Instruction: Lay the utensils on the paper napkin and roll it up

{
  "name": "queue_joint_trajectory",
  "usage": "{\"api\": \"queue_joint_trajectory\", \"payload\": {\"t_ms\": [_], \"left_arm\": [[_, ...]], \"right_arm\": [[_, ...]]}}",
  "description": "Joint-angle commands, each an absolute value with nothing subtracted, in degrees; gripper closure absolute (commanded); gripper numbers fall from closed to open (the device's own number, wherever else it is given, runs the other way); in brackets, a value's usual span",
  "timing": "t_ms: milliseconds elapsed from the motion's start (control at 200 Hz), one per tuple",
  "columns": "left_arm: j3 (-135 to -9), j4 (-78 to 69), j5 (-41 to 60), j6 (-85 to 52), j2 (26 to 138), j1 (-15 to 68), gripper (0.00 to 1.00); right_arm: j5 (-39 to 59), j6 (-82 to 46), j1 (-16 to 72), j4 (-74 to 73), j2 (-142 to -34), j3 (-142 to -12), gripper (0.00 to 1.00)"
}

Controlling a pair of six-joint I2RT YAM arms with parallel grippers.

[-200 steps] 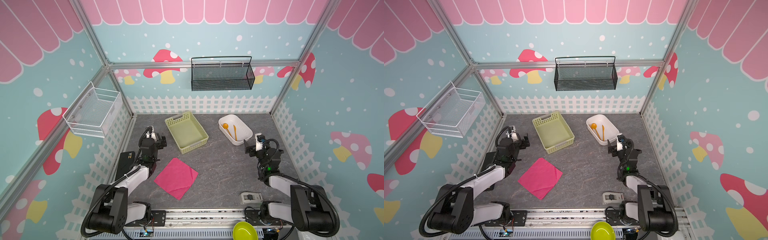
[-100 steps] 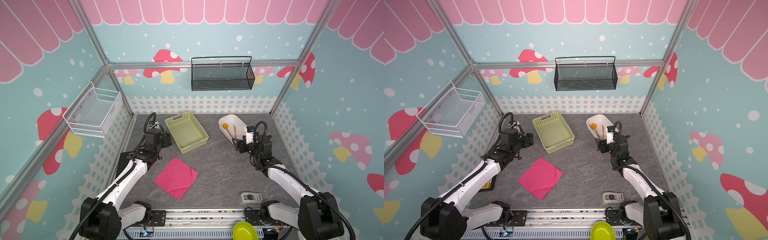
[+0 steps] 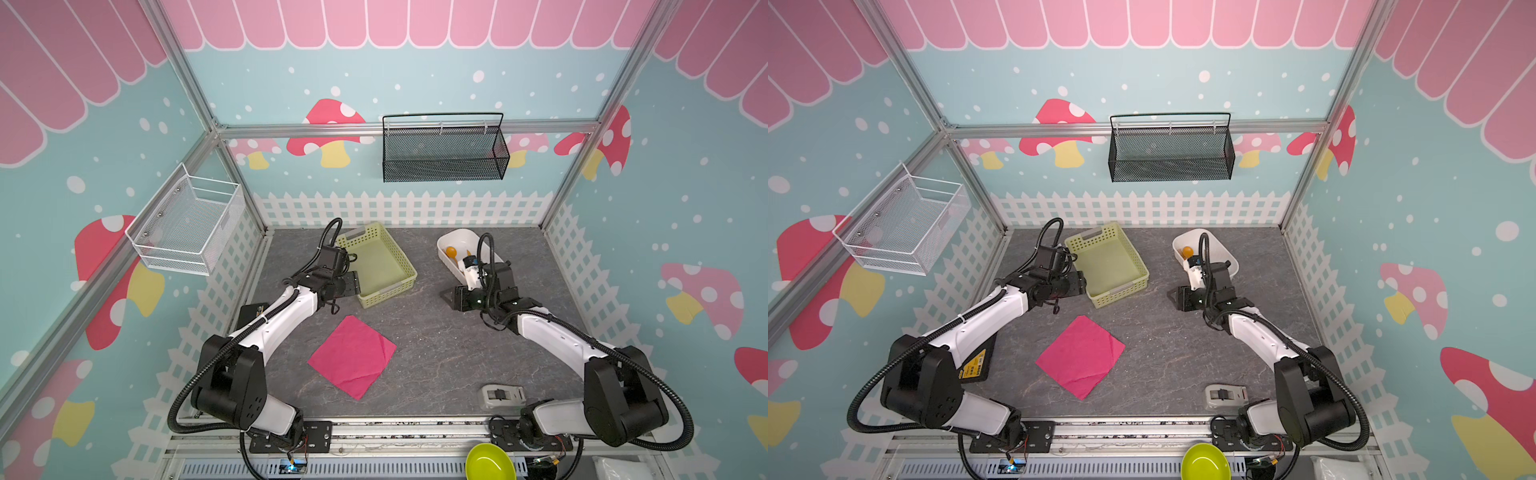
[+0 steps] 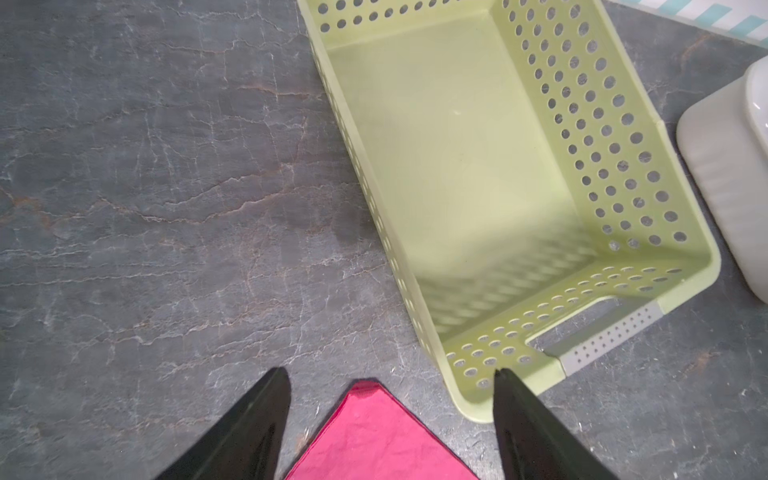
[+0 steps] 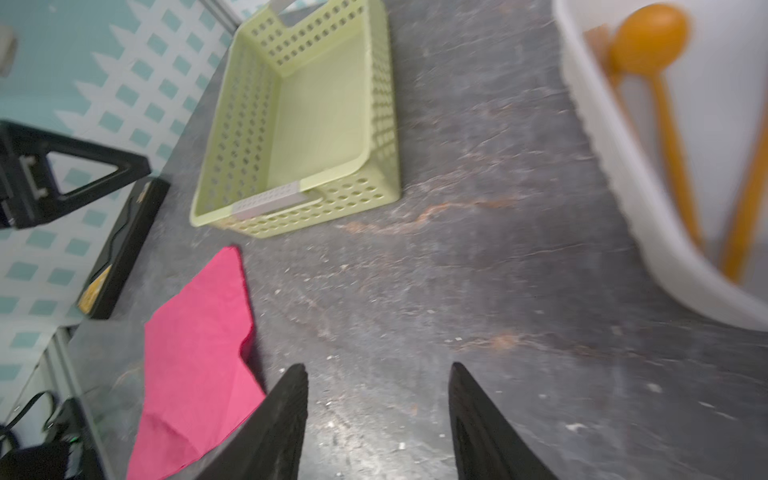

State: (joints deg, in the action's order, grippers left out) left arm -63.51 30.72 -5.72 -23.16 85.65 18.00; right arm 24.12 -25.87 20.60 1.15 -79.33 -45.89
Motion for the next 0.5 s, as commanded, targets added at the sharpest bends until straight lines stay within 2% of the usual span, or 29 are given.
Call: {"api": "queue_joint_trajectory", "payload": {"t_ms": [0,330,495], "left_arm": [[-67.42,36.32,-4.57,-20.66,84.99,17.23,0.21],[-68.82,37.82,-2.50,-16.65,81.54,12.84,0.20],[-67.28,38.58,-7.38,-12.81,77.31,12.20,0.20]], "right_arm": [[27.03,-31.56,25.84,0.34,-80.02,-45.24,0.44],[25.12,-41.20,40.96,-8.19,-85.45,-43.33,0.46],[24.62,-44.72,45.65,-11.49,-90.64,-44.59,0.49]]}}
